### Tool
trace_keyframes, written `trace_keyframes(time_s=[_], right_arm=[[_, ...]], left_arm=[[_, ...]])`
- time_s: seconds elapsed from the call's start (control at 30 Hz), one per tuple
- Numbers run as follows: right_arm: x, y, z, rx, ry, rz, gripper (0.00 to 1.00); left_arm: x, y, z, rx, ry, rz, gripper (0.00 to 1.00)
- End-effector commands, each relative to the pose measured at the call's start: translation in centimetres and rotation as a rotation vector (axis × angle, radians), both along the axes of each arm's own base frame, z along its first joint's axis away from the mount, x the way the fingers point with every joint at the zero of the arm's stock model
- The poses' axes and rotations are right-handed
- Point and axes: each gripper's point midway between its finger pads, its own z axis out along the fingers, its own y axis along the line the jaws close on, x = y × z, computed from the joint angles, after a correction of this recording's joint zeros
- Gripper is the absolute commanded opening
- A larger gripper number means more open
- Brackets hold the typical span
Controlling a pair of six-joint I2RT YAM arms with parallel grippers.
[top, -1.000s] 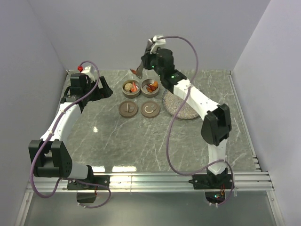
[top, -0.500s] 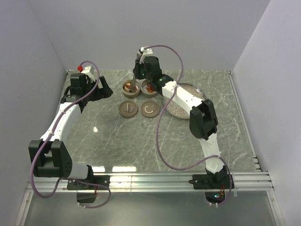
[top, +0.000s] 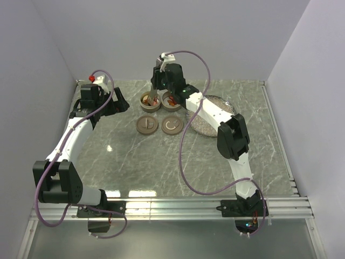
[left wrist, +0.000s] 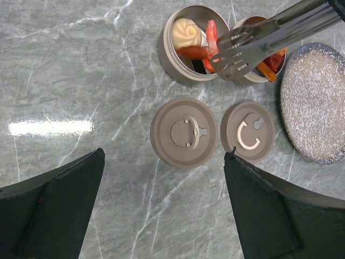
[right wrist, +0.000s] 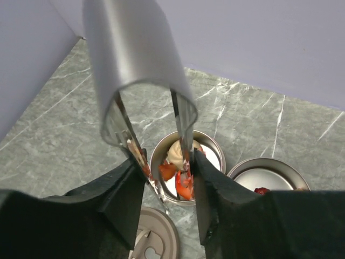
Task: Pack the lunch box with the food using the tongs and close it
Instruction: Place the food into the lunch box, then put down the clamp
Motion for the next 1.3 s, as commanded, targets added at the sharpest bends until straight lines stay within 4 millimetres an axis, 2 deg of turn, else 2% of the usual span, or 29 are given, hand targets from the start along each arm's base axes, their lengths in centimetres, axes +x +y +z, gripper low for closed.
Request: trace_keyframes(time_s=[0.0, 0.2, 0.37, 0.47, 0.5, 0.6, 0.63, 0.67, 0.7, 0.73, 0.77, 0.8, 0.83, 0.87, 0.9, 0.93, 0.97, 1.0, 1.03, 1.07, 1.1, 1.17, 1.2, 1.23, 1.27], right_arm=[[0.3, 0.5, 4.2, 0.055, -0.082, -0.003, 0.47], [0.5, 0.5, 5.2, 0.069, -0.099, -0.013, 0.48], [0.4, -0.6, 8.4, 0.095, -0.158, -0.058, 0.43], [0.4, -2.4, 11.5, 0.12, -0.214, -0.097, 0.41], [0.4, -3.5, 12.9, 0.131, -0.235, -0.115, 0.41], [0.5, -5.8, 14.4, 0.131, -0.263, -0.16, 0.39], [0.2, -7.4, 16.0, 0.139, -0.288, -0.183, 0.39], [0.2, -8.3, 15.2, 0.12, -0.277, -0.202, 0.38], [-0.2, -10.1, 16.6, 0.123, -0.3, -0.235, 0.38], [-0.2, -11.7, 16.8, 0.116, -0.304, -0.263, 0.38], [-0.3, -12.8, 15.2, 0.085, -0.279, -0.284, 0.38], [-1.2, -14.5, 16.8, 0.087, -0.309, -0.314, 0.37], [-1.4, -15.8, 14.9, 0.05, -0.281, -0.337, 0.37], [-1.5, -17.6, 14.8, 0.034, -0.279, -0.373, 0.37], [-2.7, -19.4, 16.1, 0.022, -0.301, -0.407, 0.37], [-3.3, -20.6, 14.6, -0.013, -0.275, -0.426, 0.37], [-3.7, -22.5, 14.5, -0.043, -0.275, -0.461, 0.37], [-5.3, -24.2, 15.5, -0.058, -0.278, -0.49, 0.37], [-6.0, -25.6, 14.2, -0.098, -0.25, -0.523, 0.37], [-6.6, -27.8, 14.3, -0.126, -0.254, -0.569, 0.37], [-8.4, -29.5, 13.4, -0.17, -0.215, -0.599, 0.37], [-10.0, -32.2, 12.3, -0.207, -0.18, -0.65, 0.37], [-11.5, -34.6, 12.4, -0.222, -0.165, -0.695, 0.37], [-12.3, -35.8, 10.7, -0.272, -0.131, -0.7, 0.37], [-13.1, -37.1, 10.0, -0.299, -0.109, -0.718, 0.37]], left_arm=[[0.4, 0.3, 2.4, 0.013, -0.077, 0.001, 0.99], [0.4, 0.4, 2.4, 0.015, -0.077, 0.004, 0.99], [0.4, 0.3, 2.4, 0.01, -0.08, 0.0, 0.99], [0.5, 0.2, 2.4, 0.008, -0.081, -0.001, 0.99], [0.5, 0.2, 2.3, 0.007, -0.079, -0.004, 0.99], [0.6, 0.1, 2.2, 0.003, -0.079, -0.007, 0.99], [0.6, 0.1, 2.2, 0.002, -0.077, -0.008, 0.99], [0.6, 0.0, 2.2, 0.001, -0.08, -0.011, 0.99], [0.6, 0.0, 2.1, 0.0, -0.077, -0.012, 0.99], [0.6, 0.0, 2.1, -0.002, -0.079, -0.015, 0.99], [0.6, -0.1, 1.9, -0.005, -0.077, -0.018, 0.99], [0.6, -0.1, 1.8, -0.005, -0.075, -0.018, 0.99], [0.6, -0.2, 1.7, -0.01, -0.072, -0.022, 0.99], [0.7, -0.3, 1.8, -0.01, -0.076, -0.024, 0.99], [0.7, -0.3, 1.6, -0.013, -0.074, -0.026, 0.99], [0.7, -0.3, 1.5, -0.014, -0.073, -0.027, 1.0], [0.7, -0.4, 1.5, -0.017, -0.073, -0.032, 0.99], [0.7, -0.5, 1.3, -0.019, -0.069, -0.033, 1.0], [0.7, -0.5, 1.3, -0.02, -0.071, -0.034, 0.99], [0.8, -0.5, 1.3, -0.022, -0.073, -0.035, 0.99], [0.7, -0.6, 1.1, -0.024, -0.071, -0.035, 1.0], [0.7, -0.7, 0.9, -0.031, -0.069, -0.041, 0.99], [0.7, -0.8, 0.6, -0.034, -0.065, -0.043, 0.99], [0.7, -0.8, 0.6, -0.035, -0.067, -0.045, 1.0], [0.7, -0.8, 0.5, -0.036, -0.066, -0.044, 0.99]])
